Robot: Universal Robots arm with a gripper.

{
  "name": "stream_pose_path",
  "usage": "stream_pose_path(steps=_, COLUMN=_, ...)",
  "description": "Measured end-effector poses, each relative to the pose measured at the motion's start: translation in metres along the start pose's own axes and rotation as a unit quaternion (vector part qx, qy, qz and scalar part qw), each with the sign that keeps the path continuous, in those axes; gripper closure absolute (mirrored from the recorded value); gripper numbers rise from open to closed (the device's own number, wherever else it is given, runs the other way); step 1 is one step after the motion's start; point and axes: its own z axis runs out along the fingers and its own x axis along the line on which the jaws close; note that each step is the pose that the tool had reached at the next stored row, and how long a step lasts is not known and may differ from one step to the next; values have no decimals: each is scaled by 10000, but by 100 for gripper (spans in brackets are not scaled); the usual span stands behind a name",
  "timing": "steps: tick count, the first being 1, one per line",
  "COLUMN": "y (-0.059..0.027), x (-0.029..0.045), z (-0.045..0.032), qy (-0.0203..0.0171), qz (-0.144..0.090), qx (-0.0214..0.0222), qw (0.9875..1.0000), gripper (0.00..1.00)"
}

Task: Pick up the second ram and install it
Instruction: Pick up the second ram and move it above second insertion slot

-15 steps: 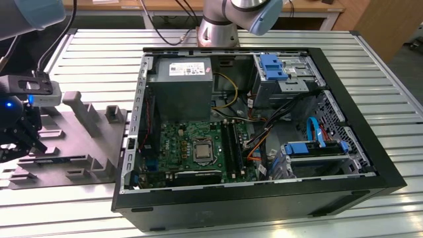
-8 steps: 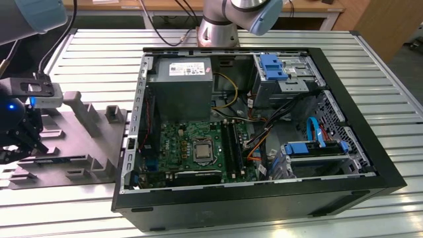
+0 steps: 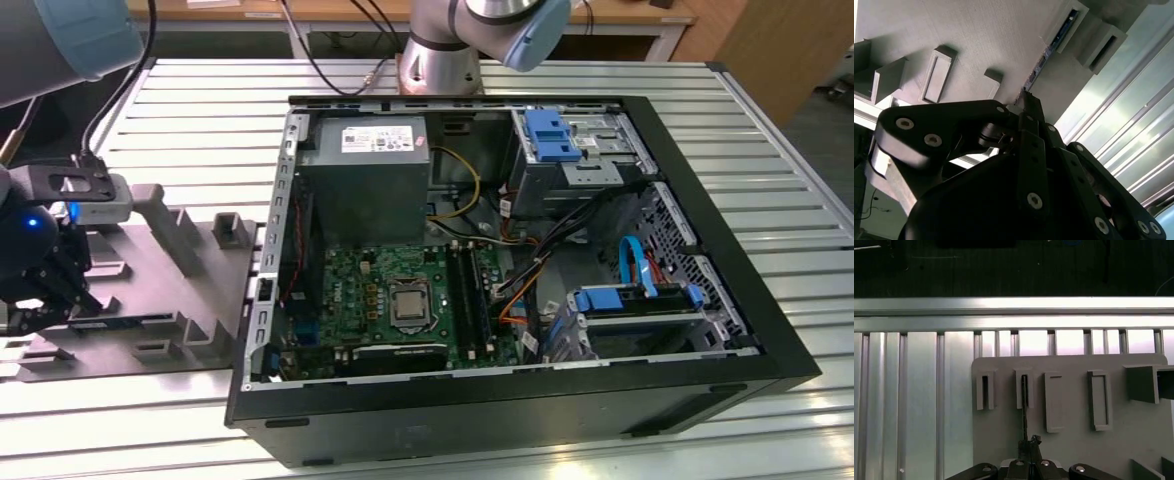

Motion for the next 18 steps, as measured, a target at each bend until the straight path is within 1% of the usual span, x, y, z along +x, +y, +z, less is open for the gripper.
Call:
stream_pose_path(steps=3, y=0, x=0, z=0, qy=1, qz=-6, qx=-1, qw=10000, gripper=90)
stream_pose_path(steps=7, y=-1, x=1, z=31, qy=1, qz=-18, qx=-1, qw=10000, gripper=90)
stream_pose_path(steps=16, y=-2, x=1, z=33, qy=1, qz=-19, qx=0, qw=10000, gripper=89)
stream_pose_path(steps=18, y=-1, x=1, z=33, qy=1, qz=-19, qx=0, qw=10000, gripper=77)
